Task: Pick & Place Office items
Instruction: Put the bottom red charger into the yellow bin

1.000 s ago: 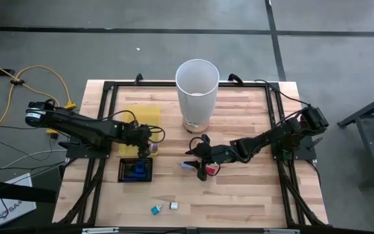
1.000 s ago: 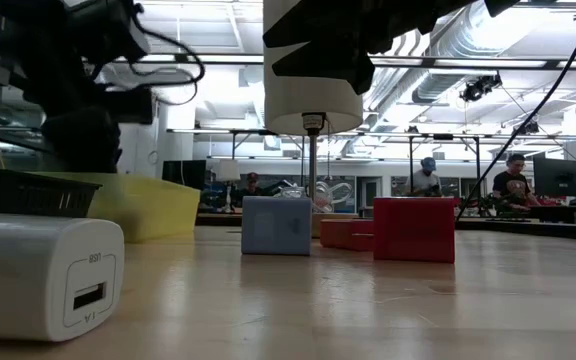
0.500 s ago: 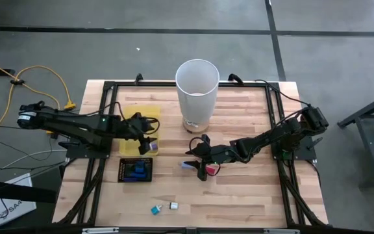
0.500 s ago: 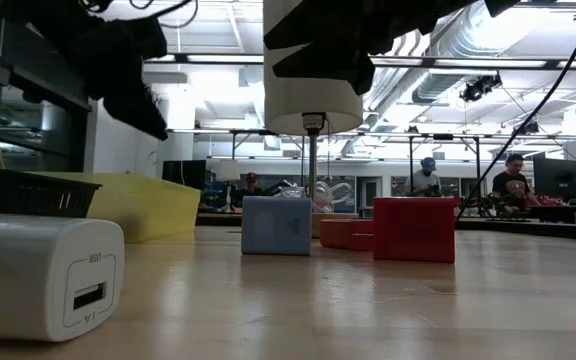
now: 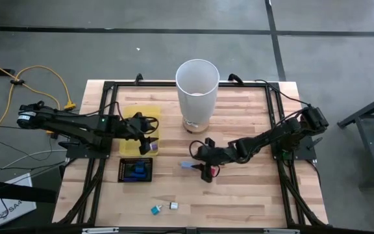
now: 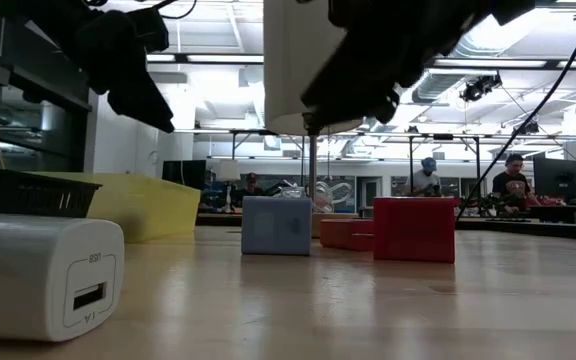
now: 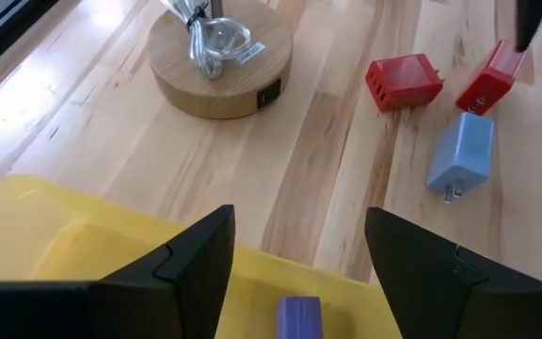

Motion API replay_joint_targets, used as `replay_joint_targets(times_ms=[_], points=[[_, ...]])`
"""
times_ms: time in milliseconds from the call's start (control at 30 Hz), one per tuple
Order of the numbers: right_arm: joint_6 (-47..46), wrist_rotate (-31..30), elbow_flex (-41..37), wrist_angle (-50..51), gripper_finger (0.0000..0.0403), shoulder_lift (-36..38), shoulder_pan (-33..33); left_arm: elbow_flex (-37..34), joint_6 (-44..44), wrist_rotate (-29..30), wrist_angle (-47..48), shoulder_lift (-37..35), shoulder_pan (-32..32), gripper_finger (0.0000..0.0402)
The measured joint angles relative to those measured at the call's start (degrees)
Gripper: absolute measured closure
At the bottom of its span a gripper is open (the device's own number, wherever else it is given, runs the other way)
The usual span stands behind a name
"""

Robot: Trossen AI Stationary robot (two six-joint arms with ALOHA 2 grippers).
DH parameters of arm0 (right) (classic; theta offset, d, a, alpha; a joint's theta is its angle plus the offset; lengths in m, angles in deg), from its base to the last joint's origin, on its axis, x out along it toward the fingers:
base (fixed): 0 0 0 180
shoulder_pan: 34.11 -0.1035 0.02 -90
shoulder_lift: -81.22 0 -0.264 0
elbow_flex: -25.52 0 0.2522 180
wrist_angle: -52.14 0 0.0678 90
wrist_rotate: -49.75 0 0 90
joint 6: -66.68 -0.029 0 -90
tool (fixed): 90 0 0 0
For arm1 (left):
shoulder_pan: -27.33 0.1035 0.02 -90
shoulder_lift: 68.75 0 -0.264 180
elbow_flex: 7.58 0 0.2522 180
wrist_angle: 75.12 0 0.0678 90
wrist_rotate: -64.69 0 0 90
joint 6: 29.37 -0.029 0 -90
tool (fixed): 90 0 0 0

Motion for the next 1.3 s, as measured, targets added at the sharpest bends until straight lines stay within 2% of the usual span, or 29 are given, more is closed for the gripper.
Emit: replay_joint_targets(times_ms=[133, 467, 800, 1300], points=[[-3.35, 2.67, 0.0, 4.51, 0.0225, 0.0, -0.26, 0.0, 0.04, -0.15, -0.13, 0.0, 0.0, 0.017], [-5.15, 2.6, 0.0, 11.17, 0.0225, 0.0, -4.08, 0.0, 0.22, -0.15, -0.12, -0.02, 0.0, 0.017], [-10.74, -4.67, 0.0, 19.75, 0.0225, 0.0, -7.1, 0.0, 0.2, -0.15, -0.12, 0.0, -0.01, 0.017], [-14.19, -4.78, 0.0, 22.14, 0.0225, 0.0, -7.58, 0.0, 0.17, -0.15, -0.12, 0.0, -0.02, 0.017]])
